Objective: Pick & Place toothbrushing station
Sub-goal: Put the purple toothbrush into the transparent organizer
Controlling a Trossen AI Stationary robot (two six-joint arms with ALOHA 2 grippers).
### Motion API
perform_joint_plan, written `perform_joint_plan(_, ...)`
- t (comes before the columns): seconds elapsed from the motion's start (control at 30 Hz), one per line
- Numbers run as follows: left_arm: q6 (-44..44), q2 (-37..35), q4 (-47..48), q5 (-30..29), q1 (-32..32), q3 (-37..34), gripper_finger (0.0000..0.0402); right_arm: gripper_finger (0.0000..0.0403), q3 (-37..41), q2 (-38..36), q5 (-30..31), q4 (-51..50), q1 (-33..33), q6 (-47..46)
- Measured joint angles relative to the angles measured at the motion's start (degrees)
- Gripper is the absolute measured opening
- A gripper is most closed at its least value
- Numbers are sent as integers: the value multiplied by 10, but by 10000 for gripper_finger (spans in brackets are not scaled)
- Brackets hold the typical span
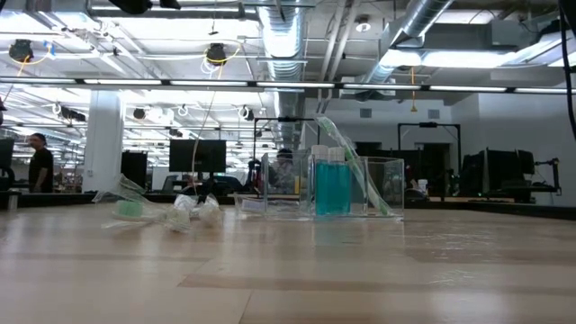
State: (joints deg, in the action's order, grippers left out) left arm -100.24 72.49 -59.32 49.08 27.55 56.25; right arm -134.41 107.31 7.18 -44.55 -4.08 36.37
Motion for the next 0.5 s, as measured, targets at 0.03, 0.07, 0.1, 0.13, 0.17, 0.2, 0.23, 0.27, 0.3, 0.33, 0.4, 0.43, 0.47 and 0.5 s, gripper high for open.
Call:
perform_joint_plan(0.03,7,0,-4,5,4,0,36,4,0,0,0,-8,-3,0)
perform_joint_plan(0.07,11,0,-6,12,6,0,45,3,0,0,0,-16,-5,0)
perform_joint_plan(0.1,13,0,-7,20,9,0,55,3,0,-2,1,-27,-8,-1)
perform_joint_plan(0.13,13,0,-7,28,12,0,65,3,0,-4,1,-38,-11,-2)
perform_joint_plan(0.17,13,0,-11,42,17,0,75,3,0,-6,2,-45,-14,-2)
perform_joint_plan(0.2,19,-1,-16,63,22,0,85,2,0,-9,5,-48,-19,-2)
perform_joint_plan(0.23,29,-2,-18,80,28,0,95,2,0,-16,6,-50,-24,-7)
perform_joint_plan(0.27,41,-2,-18,95,34,0,104,2,1,-22,7,-53,-30,-13)
perform_joint_plan(0.3,51,-1,-15,104,42,0,113,2,1,-28,7,-50,-36,-19)
perform_joint_plan(0.33,60,0,-13,106,52,0,121,1,0,-37,7,-45,-42,-23)
perform_joint_plan(0.4,76,0,-13,104,73,0,134,1,0,-58,6,-52,-58,-39)
perform_joint_plan(0.43,88,0,-13,105,85,0,139,1,-1,-67,3,-47,-65,-49)
perform_joint_plan(0.47,105,0,-13,108,99,0,143,1,-1,-77,2,-50,-72,-58)
perform_joint_plan(0.5,126,0,-12,111,110,0,145,1,-1,-86,1,-55,-81,-69)
